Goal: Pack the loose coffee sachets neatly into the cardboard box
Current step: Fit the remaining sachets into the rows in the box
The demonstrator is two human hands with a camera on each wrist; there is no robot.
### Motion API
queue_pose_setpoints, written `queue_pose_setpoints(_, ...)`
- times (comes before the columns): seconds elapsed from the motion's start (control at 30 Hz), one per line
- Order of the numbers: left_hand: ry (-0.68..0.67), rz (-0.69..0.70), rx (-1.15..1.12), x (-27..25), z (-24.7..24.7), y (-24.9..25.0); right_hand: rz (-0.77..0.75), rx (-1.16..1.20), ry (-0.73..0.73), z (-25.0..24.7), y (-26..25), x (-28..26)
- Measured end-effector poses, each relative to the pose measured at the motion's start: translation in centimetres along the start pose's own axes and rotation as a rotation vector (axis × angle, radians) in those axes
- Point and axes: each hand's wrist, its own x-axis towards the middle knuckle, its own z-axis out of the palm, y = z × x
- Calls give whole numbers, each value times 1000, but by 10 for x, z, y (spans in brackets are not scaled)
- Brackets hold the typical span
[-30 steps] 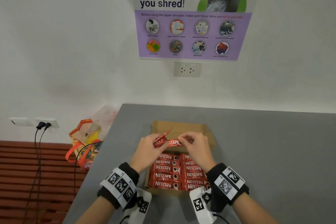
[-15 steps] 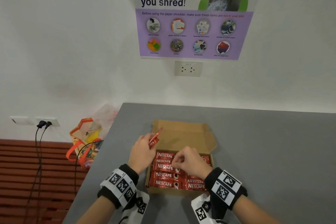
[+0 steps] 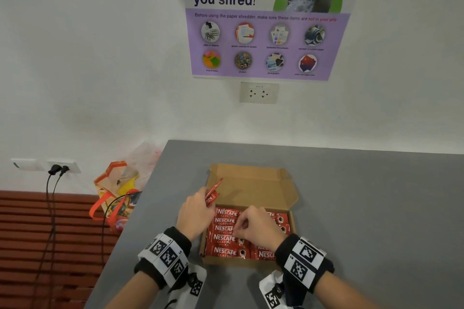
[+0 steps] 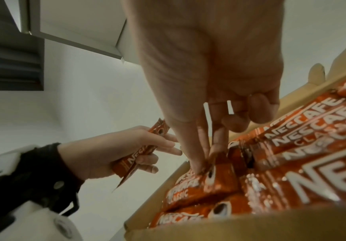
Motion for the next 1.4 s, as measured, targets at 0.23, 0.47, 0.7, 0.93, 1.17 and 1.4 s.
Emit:
queue_pose_setpoints(0.23,143,118,105,-6,-6,12,-31,69,148,-14,-6,-2)
queue_pose_setpoints(0.47,86,225,21,-6,-7,28,-248,79,337,-31,-22,-2)
queue_pose_setpoints(0.7,71,135,-37,-1,-10,16,-222,-203,-54,-7,-16,-21)
queue_pose_setpoints(0.93,54,117,-8,-4,-9,16,-200,-251,-39,0,-15,-16)
queue_pose_setpoints(1.17,26,114,-18,-3,-9,16,-190,-220,-27,-2,-10,-11)
queue_pose_setpoints(1.4,-46,120,-30,-8,-13,21,-131,-15,178,-14,-10,-8)
